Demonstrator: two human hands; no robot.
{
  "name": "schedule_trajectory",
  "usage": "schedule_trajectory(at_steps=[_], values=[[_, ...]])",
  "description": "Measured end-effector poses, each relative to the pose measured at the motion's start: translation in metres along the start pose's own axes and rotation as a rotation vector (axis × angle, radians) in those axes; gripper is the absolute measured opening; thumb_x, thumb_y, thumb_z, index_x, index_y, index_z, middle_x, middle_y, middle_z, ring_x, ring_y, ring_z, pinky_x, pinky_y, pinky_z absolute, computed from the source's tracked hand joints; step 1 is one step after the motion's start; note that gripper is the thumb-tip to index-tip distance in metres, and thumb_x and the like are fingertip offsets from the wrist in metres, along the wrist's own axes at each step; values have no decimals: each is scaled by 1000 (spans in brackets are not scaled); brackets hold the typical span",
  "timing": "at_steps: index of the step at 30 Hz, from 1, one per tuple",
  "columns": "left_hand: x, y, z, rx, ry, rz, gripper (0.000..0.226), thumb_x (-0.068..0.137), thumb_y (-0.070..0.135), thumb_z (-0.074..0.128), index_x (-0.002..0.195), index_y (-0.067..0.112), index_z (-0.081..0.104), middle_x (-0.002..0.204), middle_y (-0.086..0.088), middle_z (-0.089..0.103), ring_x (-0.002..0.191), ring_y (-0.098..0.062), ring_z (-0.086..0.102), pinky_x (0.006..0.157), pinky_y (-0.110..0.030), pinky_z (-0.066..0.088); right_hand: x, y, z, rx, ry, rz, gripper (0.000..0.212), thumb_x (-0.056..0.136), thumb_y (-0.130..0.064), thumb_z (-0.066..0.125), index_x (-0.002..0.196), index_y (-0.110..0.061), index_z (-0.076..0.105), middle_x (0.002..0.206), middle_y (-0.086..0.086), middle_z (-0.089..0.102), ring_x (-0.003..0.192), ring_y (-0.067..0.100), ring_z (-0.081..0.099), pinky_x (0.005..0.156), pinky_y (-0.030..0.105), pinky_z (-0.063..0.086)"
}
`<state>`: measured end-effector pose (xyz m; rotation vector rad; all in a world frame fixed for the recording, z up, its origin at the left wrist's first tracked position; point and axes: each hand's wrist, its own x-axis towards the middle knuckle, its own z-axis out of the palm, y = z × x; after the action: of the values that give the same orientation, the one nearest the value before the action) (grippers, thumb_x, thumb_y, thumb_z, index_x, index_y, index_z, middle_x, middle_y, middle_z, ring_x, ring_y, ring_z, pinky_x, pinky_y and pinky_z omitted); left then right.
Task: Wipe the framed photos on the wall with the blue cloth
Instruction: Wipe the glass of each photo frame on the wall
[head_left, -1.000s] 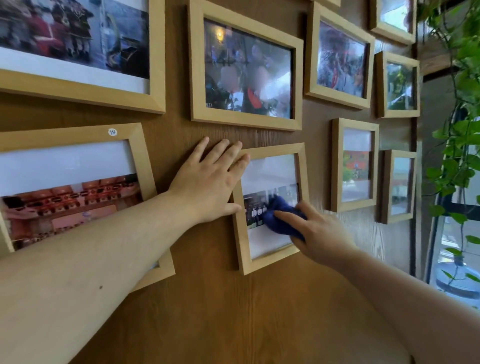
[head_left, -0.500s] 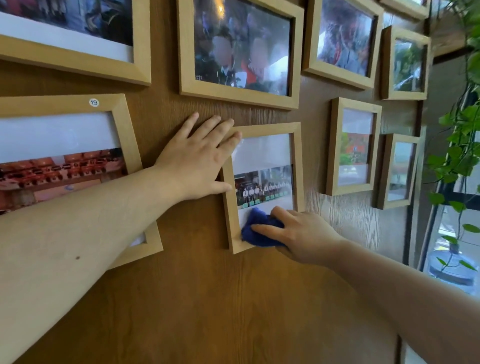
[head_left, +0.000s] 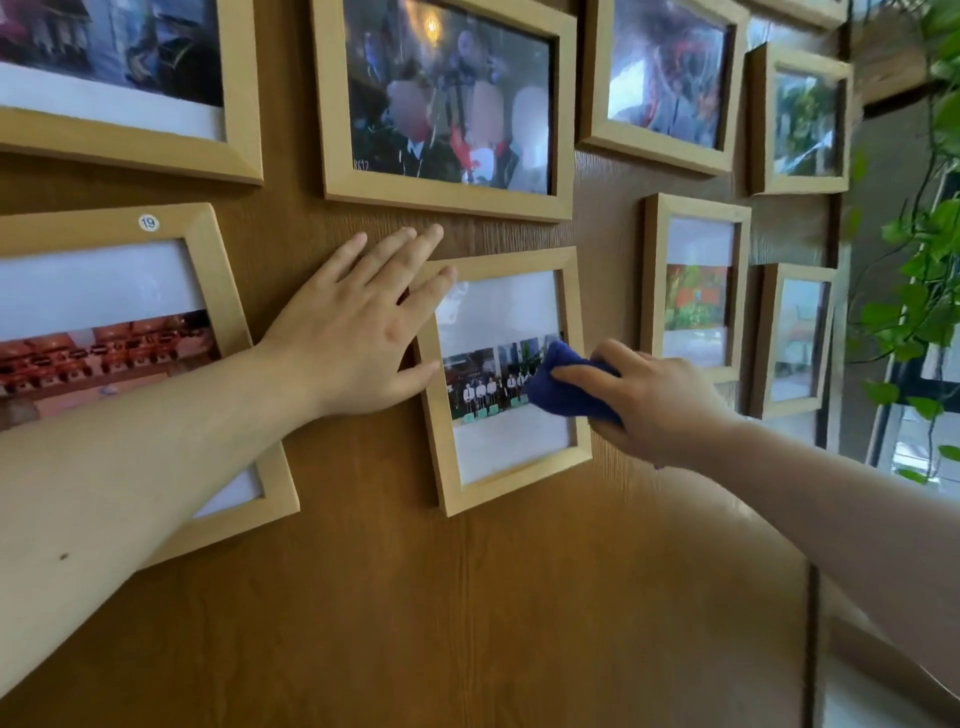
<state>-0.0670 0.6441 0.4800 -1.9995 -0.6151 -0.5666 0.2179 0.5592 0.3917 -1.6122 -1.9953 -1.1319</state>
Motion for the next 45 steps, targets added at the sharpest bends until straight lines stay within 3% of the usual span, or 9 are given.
schedule_trajectory(at_steps=[5, 11, 16, 21, 27, 32, 36, 41, 45], values=[[23, -36, -40, 30, 249, -94, 75, 84, 55, 44, 141, 7, 32, 153, -21, 26, 141, -35, 22, 115, -54, 20, 72, 25, -60, 49, 351, 80, 54, 79, -35, 56, 130, -22, 44, 104, 12, 53, 70, 31, 55, 53, 34, 40], [47, -80, -61, 160, 163, -309, 93, 80, 71, 32, 147, 9, 12, 158, -15, 13, 144, -30, 9, 117, -51, 13, 169, 11, -109, 128, 553, 159, 46, 82, -39, 52, 124, -27, 40, 105, 9, 53, 70, 25, 52, 53, 32, 36], [62, -85, -61, 163, 138, -378, 98, 76, 78, 28, 147, 12, 17, 157, -10, 20, 145, -26, 10, 117, -57, 5, 216, -18, -125, 123, 558, 108, 53, 85, -43, 52, 133, -28, 36, 118, 9, 51, 85, 24, 56, 59, 33, 38], [67, -88, -57, 176, 135, -372, 104, 69, 85, 34, 144, 13, 27, 156, -9, 25, 145, -25, 14, 116, -60, 3, 231, -39, -127, 175, 590, 112, 50, 87, -46, 50, 131, -26, 39, 117, 9, 52, 84, 25, 57, 62, 39, 50], [68, -94, -52, 138, 134, -420, 118, 65, 87, 39, 148, 10, 6, 161, -7, 6, 146, -23, 3, 117, -57, 4, 229, -7, -114, 94, 527, 157, 48, 87, -44, 52, 130, -32, 35, 106, 6, 50, 71, 17, 47, 55, 31, 37], [68, -95, -49, 111, 133, -405, 120, 64, 88, 36, 148, 9, 1, 161, -8, 1, 146, -23, 0, 117, -56, 3, 213, 42, -105, 96, 498, 388, 44, 85, -40, 51, 127, -32, 37, 107, 10, 51, 70, 27, 52, 53, 33, 35], [68, -96, -48, 101, 125, -416, 119, 63, 90, 33, 148, 13, -1, 160, -11, 1, 146, -25, -2, 117, -55, 0, 205, 51, -97, 103, 452, 500, 46, 86, -35, 53, 129, -28, 38, 104, 11, 47, 67, 26, 44, 51, 28, 28], [68, -96, -49, 103, 118, -410, 118, 63, 90, 29, 148, 13, -1, 160, -12, 6, 146, -26, -2, 116, -57, 1, 211, 12, -99, 66, 462, 292, 51, 85, -44, 55, 131, -35, 32, 107, 9, 46, 69, 20, 47, 50, 29, 38], [67, -94, -54, 105, 118, -404, 122, 56, 92, 8, 148, 12, 5, 159, -13, 11, 146, -26, 2, 116, -59, 2, 213, -25, -94, -67, 529, 63, 52, 88, -63, 37, 132, -35, 39, 105, 5, 50, 70, 14, 39, 52, 27, 31]])
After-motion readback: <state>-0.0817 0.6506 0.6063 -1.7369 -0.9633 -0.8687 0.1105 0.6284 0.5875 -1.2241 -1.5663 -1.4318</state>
